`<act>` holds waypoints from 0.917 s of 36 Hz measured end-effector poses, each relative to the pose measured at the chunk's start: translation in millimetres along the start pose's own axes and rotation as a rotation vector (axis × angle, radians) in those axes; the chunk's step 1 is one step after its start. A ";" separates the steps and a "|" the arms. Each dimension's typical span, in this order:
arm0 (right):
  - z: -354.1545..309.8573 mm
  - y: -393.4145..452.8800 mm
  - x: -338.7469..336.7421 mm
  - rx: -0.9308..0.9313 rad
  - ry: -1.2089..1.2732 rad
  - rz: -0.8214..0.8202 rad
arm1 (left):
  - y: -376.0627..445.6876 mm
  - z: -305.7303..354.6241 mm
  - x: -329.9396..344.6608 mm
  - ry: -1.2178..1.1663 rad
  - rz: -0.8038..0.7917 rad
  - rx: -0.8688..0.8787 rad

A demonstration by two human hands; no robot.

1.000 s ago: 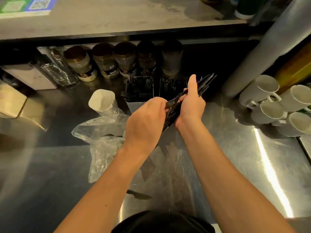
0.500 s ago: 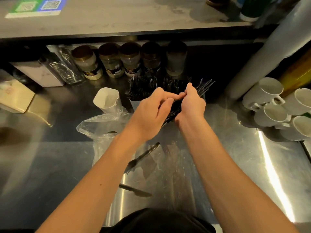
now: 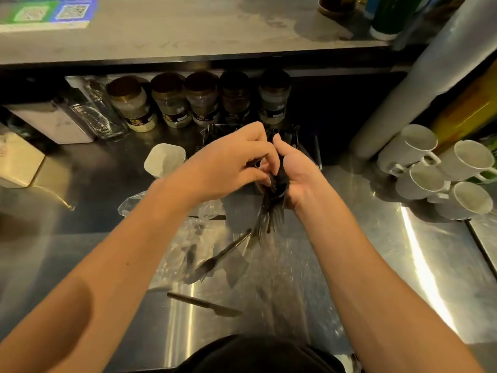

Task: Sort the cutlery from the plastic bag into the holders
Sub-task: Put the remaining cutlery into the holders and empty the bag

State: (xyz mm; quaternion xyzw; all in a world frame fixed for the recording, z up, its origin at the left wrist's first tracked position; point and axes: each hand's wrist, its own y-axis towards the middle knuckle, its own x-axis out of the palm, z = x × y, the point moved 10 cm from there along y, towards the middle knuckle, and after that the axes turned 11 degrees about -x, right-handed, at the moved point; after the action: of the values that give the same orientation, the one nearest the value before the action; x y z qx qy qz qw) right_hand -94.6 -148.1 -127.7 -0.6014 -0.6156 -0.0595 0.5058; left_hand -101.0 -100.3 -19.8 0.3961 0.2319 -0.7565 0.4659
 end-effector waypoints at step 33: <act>-42.5 14.1 -94.4 -0.343 0.284 0.662 | -15.0 -0.4 -24.2 0.070 0.442 0.030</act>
State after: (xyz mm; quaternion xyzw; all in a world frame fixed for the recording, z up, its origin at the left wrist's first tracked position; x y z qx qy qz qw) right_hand -82.1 -237.4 -180.4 -0.8289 -0.2935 -0.0776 0.4699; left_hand -108.1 -80.5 -0.5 0.4701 0.1440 -0.6253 0.6060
